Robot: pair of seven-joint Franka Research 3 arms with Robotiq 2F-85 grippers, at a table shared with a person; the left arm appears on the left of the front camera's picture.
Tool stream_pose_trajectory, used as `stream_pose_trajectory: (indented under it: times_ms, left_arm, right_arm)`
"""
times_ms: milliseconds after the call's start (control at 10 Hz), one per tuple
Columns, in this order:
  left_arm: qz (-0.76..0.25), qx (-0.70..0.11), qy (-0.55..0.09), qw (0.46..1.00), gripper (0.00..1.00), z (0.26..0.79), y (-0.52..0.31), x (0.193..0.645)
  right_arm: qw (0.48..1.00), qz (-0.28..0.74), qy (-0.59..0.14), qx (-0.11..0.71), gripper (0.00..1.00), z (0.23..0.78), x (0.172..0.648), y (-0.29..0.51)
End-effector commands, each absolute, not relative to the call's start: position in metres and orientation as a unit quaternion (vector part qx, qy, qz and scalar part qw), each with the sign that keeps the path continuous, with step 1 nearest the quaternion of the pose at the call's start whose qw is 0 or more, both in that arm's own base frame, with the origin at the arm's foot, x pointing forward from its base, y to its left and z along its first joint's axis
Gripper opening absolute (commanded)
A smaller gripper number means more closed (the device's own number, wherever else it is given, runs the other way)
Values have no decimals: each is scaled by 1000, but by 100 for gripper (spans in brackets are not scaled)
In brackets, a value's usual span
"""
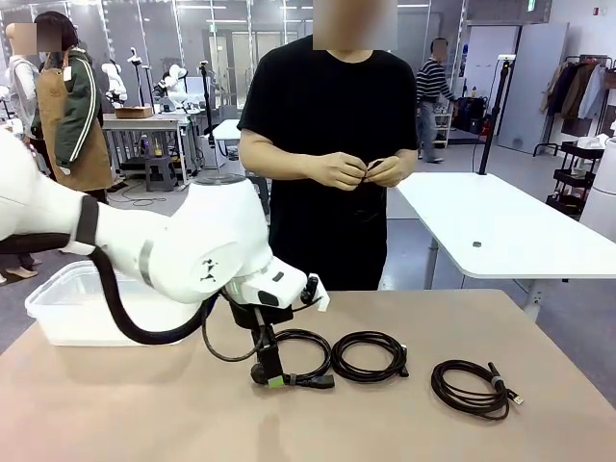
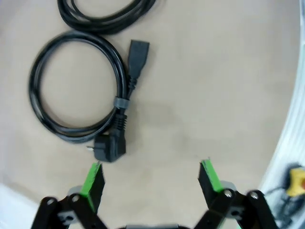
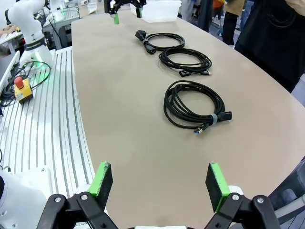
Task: Organize and store the cables.
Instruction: Place the Power Cable into the Organizing box.
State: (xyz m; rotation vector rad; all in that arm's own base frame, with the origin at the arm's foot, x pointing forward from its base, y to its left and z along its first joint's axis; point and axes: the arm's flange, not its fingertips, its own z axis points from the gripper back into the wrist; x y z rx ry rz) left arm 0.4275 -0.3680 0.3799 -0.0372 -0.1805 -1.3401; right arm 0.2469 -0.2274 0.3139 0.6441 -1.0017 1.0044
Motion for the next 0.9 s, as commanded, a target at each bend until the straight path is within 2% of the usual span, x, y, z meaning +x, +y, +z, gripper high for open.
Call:
stream_pose_trajectory:
  times_ms: [0, 400, 800]
  left_arm:
    - [-647, 9, -76, 759, 100, 367, -388, 446]
    - [-694, -14, -75, 716, 100, 329, -409, 469]
    - [-697, -18, -45, 715, 100, 314, -421, 490]
  right_arm:
    - [709, 451, -457, 291, 100, 317, 247, -227]
    - [709, 451, -457, 291, 100, 317, 247, -227]
    - [709, 451, -457, 291, 100, 317, 247, -227]
